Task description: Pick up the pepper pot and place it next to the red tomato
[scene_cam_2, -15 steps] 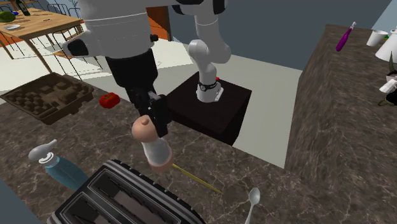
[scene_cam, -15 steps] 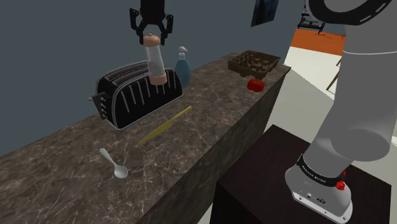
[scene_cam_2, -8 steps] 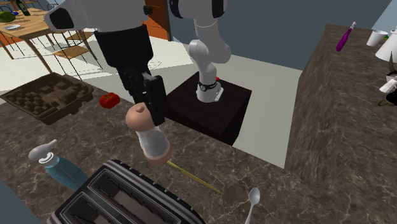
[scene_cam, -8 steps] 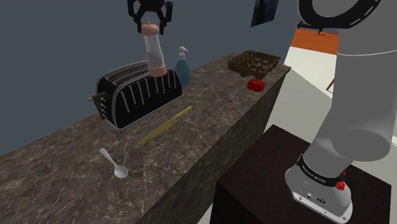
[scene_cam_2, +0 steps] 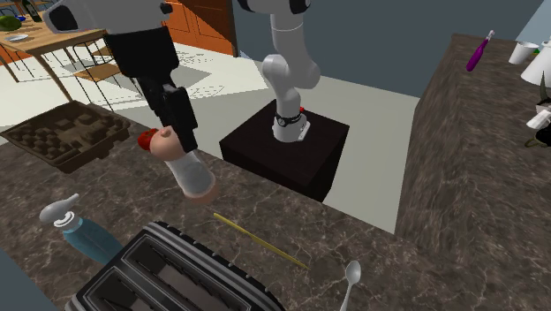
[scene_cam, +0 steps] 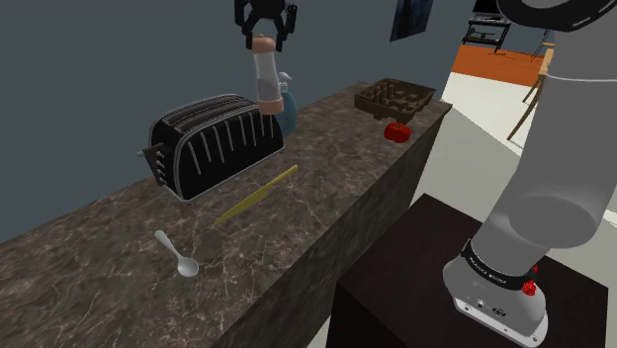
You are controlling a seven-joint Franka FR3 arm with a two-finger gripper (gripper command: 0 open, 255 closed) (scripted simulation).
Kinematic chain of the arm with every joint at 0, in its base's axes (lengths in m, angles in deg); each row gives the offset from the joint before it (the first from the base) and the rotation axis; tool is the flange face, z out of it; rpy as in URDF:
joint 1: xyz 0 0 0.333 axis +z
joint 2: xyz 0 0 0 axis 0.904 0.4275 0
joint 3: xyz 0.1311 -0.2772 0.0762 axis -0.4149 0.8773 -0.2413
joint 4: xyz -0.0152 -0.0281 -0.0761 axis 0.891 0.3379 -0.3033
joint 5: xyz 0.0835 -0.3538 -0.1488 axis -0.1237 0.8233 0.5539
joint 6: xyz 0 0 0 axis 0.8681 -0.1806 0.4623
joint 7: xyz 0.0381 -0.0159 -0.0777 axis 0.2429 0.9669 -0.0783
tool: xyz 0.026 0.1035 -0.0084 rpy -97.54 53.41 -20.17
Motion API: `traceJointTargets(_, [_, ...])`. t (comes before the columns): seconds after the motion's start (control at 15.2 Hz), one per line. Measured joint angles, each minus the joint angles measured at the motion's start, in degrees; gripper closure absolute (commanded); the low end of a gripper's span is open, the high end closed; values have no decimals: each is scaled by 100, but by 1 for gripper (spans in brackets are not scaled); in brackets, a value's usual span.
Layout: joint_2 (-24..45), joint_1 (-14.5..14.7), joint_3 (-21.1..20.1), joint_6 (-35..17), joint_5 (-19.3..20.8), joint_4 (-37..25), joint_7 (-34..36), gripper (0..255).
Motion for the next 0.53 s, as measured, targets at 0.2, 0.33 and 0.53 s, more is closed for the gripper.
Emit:
traceJointTargets(0.2, [-201, -250, 138, -129, -91, 381, -392, 255])
traceJointTargets(0.33, [-367, -452, 261, -199, -160, 661, -718, 255])
traceJointTargets(0.53, [-459, -670, 407, -287, -220, 894, -1099, 255])
